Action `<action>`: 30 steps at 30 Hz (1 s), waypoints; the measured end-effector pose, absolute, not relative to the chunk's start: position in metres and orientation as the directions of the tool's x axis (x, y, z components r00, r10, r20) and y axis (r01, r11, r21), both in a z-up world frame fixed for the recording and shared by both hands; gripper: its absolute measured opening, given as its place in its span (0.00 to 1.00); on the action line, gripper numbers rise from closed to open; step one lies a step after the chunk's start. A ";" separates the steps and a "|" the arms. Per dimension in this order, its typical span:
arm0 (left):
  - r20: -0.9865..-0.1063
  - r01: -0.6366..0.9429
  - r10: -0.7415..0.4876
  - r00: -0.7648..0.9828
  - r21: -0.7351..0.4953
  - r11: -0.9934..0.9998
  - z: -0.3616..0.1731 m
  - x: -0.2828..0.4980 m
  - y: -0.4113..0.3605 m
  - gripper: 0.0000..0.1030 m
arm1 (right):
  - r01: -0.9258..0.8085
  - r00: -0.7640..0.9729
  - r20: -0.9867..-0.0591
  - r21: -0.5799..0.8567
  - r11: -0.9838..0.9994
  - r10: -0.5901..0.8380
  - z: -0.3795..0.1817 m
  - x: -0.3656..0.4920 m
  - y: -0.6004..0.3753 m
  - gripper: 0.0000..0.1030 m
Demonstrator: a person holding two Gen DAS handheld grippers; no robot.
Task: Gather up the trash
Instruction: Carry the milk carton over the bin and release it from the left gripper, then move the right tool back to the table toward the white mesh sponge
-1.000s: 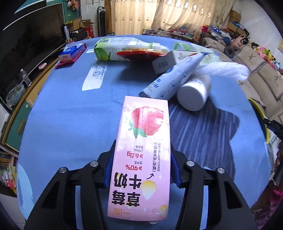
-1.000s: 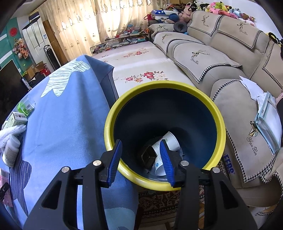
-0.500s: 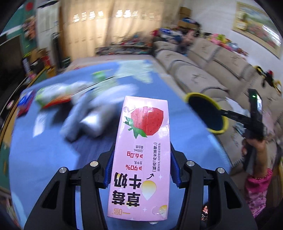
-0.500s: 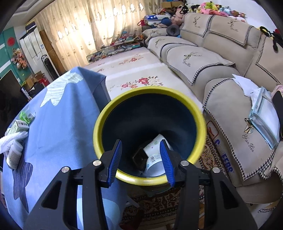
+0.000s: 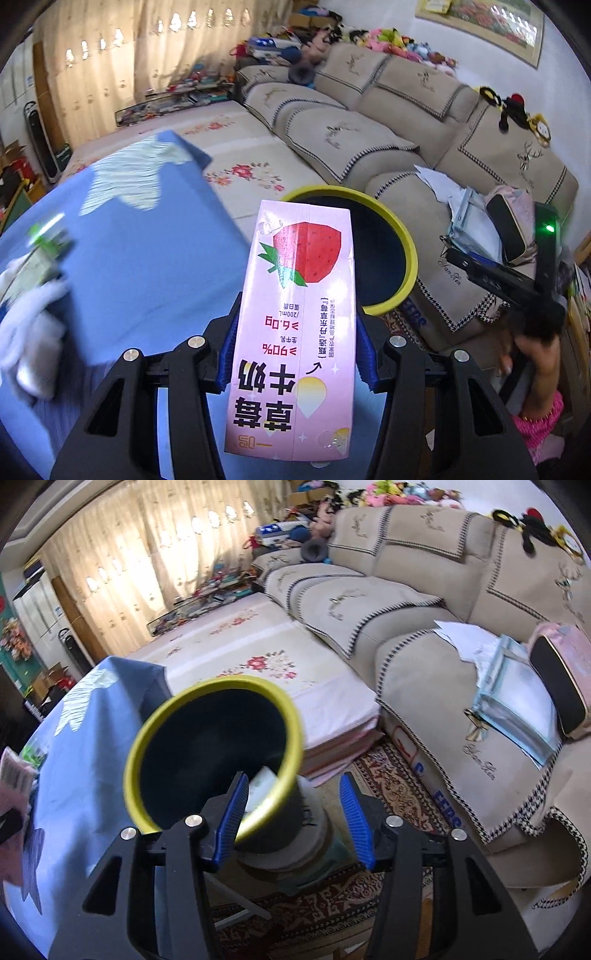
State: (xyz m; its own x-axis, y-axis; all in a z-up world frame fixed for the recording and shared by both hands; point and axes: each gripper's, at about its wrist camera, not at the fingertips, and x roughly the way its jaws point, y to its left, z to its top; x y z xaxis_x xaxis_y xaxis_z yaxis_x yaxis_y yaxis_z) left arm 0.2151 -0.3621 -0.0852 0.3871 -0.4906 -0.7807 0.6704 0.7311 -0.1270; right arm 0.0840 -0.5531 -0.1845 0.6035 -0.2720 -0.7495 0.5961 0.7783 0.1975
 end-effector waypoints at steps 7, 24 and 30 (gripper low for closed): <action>-0.824 0.688 -0.473 0.313 -0.146 0.711 -0.115 0.242 -0.440 0.50 | 0.630 0.576 -0.767 0.198 0.751 -0.281 -0.197 0.066 -0.584 0.50; -0.795 0.644 -0.466 0.389 -0.127 0.755 -0.107 0.256 -0.464 0.66 | 0.616 0.584 -0.770 0.213 0.759 -0.258 -0.204 0.063 -0.588 0.52; -0.754 0.618 -0.497 0.430 -0.155 0.771 -0.082 0.229 -0.406 0.75 | 0.584 0.595 -0.763 0.193 0.789 -0.254 -0.195 0.073 -0.567 0.54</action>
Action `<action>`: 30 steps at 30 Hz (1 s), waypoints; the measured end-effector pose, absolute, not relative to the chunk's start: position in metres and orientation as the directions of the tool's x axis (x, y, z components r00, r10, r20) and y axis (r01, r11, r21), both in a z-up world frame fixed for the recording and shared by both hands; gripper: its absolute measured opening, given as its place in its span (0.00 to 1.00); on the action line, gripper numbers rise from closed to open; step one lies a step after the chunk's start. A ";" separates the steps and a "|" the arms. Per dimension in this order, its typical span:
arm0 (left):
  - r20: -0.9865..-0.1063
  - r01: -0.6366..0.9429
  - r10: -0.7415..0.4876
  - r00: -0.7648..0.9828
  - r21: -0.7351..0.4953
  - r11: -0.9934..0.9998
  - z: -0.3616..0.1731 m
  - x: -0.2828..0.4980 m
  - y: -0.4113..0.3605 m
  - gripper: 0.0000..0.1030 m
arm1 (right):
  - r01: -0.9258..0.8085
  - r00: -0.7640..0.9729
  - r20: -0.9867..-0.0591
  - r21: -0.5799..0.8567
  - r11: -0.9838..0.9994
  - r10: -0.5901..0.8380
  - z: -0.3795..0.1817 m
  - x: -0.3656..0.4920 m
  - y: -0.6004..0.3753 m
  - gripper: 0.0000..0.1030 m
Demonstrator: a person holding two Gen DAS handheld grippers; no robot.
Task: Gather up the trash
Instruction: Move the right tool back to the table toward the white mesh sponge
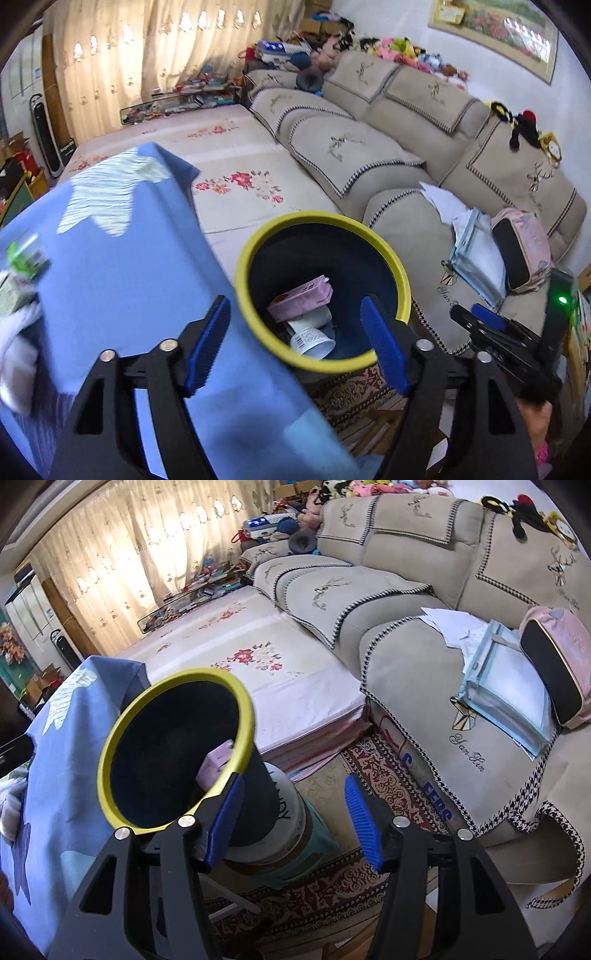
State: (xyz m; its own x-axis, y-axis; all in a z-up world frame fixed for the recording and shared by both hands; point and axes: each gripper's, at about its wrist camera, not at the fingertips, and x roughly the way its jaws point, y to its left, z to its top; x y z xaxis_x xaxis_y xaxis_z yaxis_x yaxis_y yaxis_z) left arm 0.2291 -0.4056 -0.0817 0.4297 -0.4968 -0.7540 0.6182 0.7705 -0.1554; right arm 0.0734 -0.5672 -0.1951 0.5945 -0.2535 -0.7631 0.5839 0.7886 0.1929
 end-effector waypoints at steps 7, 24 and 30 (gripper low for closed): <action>-0.696 0.546 -0.481 0.533 -0.150 0.824 -0.049 0.201 -0.315 0.83 | 0.538 0.611 -0.751 0.161 0.828 -0.250 -0.180 0.087 -0.533 0.54; -0.644 0.251 -0.299 0.705 -0.168 0.953 -0.032 0.140 -0.075 0.89 | 0.265 0.676 -0.724 0.066 0.962 -0.136 -0.142 0.146 -0.374 0.58; -0.640 0.138 -0.222 0.736 -0.180 0.974 -0.038 0.131 -0.006 0.90 | 0.120 0.696 -0.717 0.072 0.990 -0.032 -0.132 0.176 -0.302 0.58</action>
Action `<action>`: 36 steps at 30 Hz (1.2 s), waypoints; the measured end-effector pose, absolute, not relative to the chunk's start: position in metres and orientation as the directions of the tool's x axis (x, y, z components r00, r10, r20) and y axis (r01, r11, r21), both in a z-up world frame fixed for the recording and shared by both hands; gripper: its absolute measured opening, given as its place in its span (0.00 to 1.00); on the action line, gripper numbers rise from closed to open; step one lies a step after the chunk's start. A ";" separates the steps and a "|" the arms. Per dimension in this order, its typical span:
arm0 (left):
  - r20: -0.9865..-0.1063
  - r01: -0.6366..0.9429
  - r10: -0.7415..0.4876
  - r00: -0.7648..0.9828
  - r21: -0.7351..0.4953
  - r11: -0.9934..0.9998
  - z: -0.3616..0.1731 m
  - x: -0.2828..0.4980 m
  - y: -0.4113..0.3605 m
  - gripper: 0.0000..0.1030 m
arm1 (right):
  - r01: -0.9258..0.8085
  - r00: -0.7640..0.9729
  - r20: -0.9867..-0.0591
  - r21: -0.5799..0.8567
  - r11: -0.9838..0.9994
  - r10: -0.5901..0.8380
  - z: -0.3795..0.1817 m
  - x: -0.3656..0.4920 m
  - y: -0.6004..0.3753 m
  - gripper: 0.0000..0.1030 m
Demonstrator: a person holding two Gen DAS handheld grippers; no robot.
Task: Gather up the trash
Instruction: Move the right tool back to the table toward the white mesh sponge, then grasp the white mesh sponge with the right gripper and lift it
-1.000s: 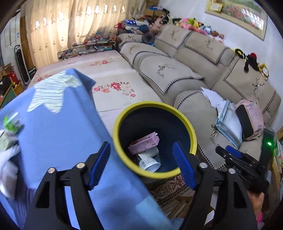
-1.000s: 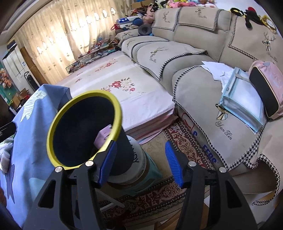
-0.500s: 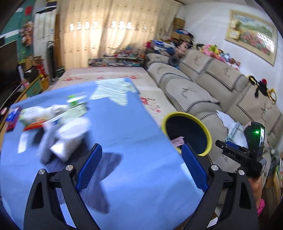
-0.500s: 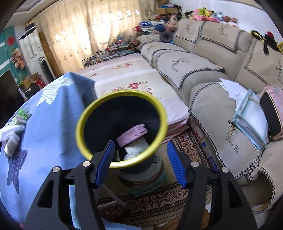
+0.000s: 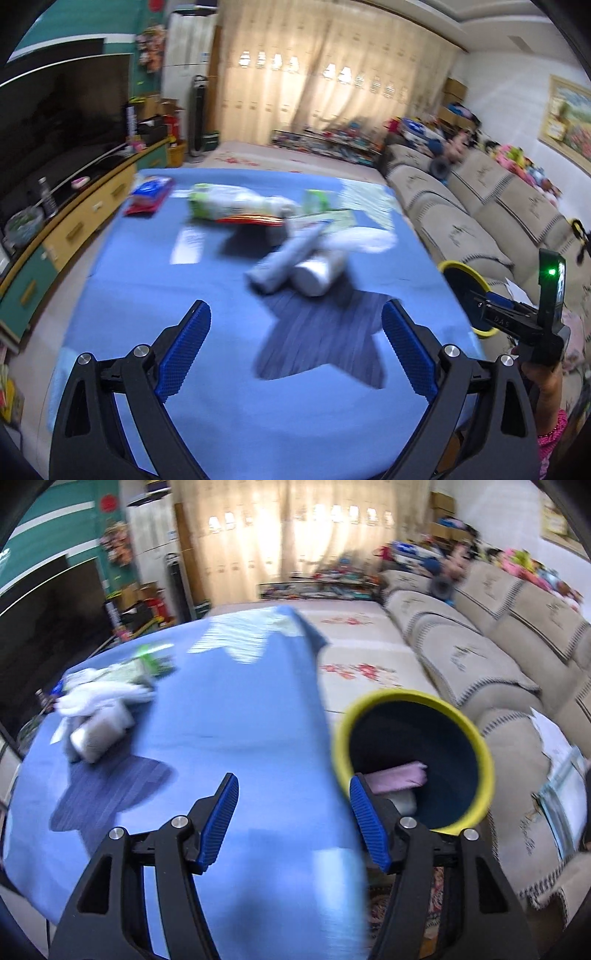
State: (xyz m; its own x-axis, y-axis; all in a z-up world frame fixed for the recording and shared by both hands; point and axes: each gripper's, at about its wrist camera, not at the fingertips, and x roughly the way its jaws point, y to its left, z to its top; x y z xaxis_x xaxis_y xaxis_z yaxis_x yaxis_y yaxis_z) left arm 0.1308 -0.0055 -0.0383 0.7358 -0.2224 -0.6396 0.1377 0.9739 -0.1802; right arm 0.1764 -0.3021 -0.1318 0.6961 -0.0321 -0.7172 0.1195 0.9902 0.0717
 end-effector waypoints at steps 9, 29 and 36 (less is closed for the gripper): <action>-0.645 0.041 -0.173 0.744 -0.214 0.976 -0.050 0.124 0.051 0.90 | -0.170 0.708 -0.681 0.094 0.981 0.187 -0.109 0.206 -0.198 0.58; -0.665 0.023 -0.186 0.723 -0.245 0.969 -0.068 0.130 0.065 0.90 | -0.237 0.686 -0.690 0.091 0.967 0.232 -0.116 0.262 -0.160 0.31; -0.664 0.036 -0.192 0.723 -0.242 0.970 -0.070 0.128 0.058 0.90 | -0.244 0.682 -0.676 0.149 0.958 0.279 -0.112 0.252 -0.171 0.13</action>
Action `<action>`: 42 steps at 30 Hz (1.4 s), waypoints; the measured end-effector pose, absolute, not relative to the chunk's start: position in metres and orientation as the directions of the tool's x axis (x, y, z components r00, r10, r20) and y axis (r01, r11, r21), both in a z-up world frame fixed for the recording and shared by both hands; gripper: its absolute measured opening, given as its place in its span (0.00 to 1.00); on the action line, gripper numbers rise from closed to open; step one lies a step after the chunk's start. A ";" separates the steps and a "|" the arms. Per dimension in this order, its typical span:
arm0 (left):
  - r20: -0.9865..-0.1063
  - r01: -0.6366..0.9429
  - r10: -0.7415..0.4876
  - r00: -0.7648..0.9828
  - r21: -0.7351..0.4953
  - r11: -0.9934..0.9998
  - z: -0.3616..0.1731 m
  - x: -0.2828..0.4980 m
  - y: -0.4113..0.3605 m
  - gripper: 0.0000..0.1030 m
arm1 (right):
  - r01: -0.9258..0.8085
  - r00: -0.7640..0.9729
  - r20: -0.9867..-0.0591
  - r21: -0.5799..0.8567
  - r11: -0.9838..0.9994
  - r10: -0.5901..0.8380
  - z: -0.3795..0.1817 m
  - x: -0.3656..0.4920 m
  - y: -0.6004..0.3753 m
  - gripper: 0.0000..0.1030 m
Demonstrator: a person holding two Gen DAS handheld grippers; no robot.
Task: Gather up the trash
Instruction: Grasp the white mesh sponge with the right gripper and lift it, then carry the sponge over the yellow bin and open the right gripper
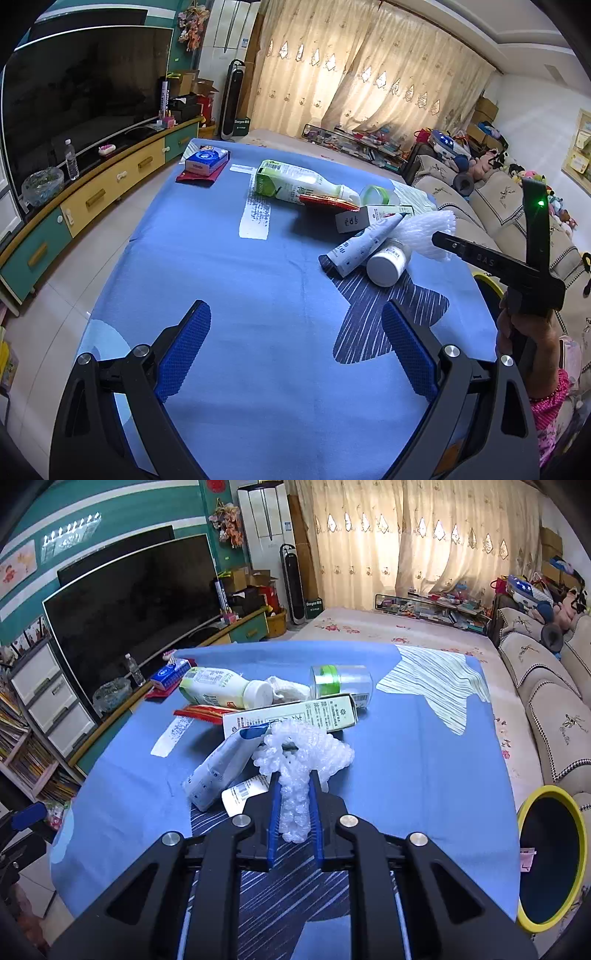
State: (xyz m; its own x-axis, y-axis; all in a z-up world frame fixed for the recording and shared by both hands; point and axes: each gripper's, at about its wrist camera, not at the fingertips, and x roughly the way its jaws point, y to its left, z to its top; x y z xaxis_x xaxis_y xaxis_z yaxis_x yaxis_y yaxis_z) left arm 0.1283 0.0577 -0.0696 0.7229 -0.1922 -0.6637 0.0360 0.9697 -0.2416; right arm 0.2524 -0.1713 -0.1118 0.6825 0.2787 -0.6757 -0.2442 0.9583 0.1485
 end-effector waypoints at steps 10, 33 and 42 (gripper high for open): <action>-0.664 0.058 -0.205 0.719 -0.237 0.970 -0.068 0.127 0.046 0.90 | -0.250 0.701 -0.631 0.219 0.943 0.332 -0.090 0.234 -0.186 0.13; -0.679 0.124 -0.240 0.693 -0.217 0.968 -0.074 0.130 0.017 0.90 | -0.222 0.757 -0.554 0.283 0.933 0.347 -0.063 0.212 -0.216 0.13; -0.700 0.165 -0.268 0.662 -0.213 0.963 -0.083 0.139 -0.008 0.90 | -0.037 0.820 -0.541 0.280 0.959 0.189 -0.065 0.178 -0.297 0.14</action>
